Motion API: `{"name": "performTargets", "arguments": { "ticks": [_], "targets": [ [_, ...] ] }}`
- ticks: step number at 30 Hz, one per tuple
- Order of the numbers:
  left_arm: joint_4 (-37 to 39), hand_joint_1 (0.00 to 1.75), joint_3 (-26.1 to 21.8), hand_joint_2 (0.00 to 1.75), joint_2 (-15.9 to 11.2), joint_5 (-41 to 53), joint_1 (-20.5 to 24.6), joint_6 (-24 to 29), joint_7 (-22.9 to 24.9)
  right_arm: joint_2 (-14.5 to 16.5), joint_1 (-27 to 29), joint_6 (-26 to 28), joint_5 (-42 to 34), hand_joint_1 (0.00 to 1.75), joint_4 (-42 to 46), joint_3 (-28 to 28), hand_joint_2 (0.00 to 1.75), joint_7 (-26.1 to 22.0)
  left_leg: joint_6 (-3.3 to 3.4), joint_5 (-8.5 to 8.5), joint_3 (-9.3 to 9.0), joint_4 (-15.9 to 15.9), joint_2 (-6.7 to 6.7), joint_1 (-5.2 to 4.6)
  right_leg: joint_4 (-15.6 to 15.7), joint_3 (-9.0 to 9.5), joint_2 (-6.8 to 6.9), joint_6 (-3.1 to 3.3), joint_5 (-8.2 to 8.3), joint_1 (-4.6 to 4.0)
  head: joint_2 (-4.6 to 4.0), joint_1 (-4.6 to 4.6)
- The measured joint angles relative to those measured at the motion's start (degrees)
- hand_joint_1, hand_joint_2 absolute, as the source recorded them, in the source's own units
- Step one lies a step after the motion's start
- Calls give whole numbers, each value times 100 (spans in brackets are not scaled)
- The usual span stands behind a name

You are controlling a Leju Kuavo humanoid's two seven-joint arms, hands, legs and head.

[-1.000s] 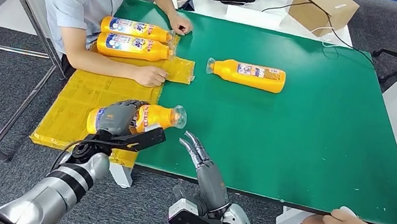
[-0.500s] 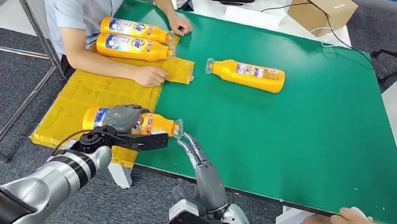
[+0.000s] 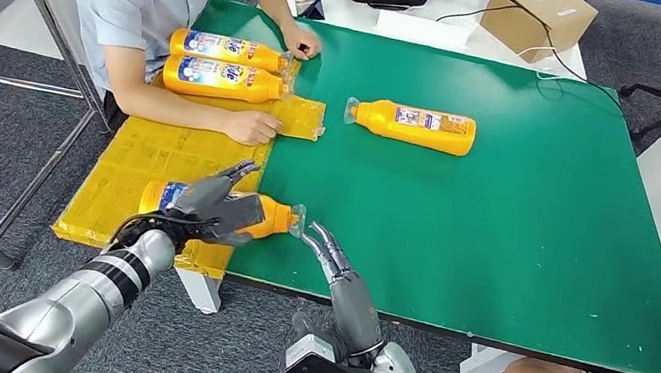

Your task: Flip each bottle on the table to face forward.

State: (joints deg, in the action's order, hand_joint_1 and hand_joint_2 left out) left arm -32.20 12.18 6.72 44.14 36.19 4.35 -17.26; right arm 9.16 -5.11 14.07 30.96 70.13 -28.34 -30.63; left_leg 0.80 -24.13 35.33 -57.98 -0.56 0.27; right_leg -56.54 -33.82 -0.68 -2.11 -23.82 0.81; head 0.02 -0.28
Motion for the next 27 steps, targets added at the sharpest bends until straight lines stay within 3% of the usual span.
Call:
{"name": "performTargets", "arguments": {
  "ticks": [7, 11, 15, 19, 27],
  "targets": [
    [-1818, 0, -450, 175, 70, -2598, -915, -326, -632, -35, 64, 342, -56, 0, -60, 80, 0, -148, -1, -1, 8, 0, 4, 0, 0, -11, -1, 0, -1, -1, 0, -1],
    [-3301, 0, -563, 175, 90, -4038, -1569, -307, -777, -96, 175, 573, -70, 0, 36, 184, 175, -209, -2, -3, 18, 0, 4, 0, 0, -22, -1, 1, -3, -1, 0, -1],
    [-4604, 0, -597, 175, 134, -4713, -2201, 50, -1077, -191, 293, 828, 41, 0, 239, 358, 175, -202, -2, -6, 20, 0, 4, 0, 3, -23, -1, 2, -5, -1, 0, -1],
    [-5659, 0, -546, 175, 230, -4658, -2897, 691, -1341, -308, 401, 922, 306, 0, 420, 646, 175, -37, 1, -8, 19, 0, 4, -1, 5, -22, -1, 2, -5, 1, 0, -1],
    [-6560, 0, -372, 175, 521, -4709, -4062, 1372, -1552, -795, 438, 1139, 1671, 0, 499, 1343, 175, 842, 4, -10, 20, 0, 1, -6, 10, -18, 0, -1, -3, 5, 0, 1]
  ]
}}
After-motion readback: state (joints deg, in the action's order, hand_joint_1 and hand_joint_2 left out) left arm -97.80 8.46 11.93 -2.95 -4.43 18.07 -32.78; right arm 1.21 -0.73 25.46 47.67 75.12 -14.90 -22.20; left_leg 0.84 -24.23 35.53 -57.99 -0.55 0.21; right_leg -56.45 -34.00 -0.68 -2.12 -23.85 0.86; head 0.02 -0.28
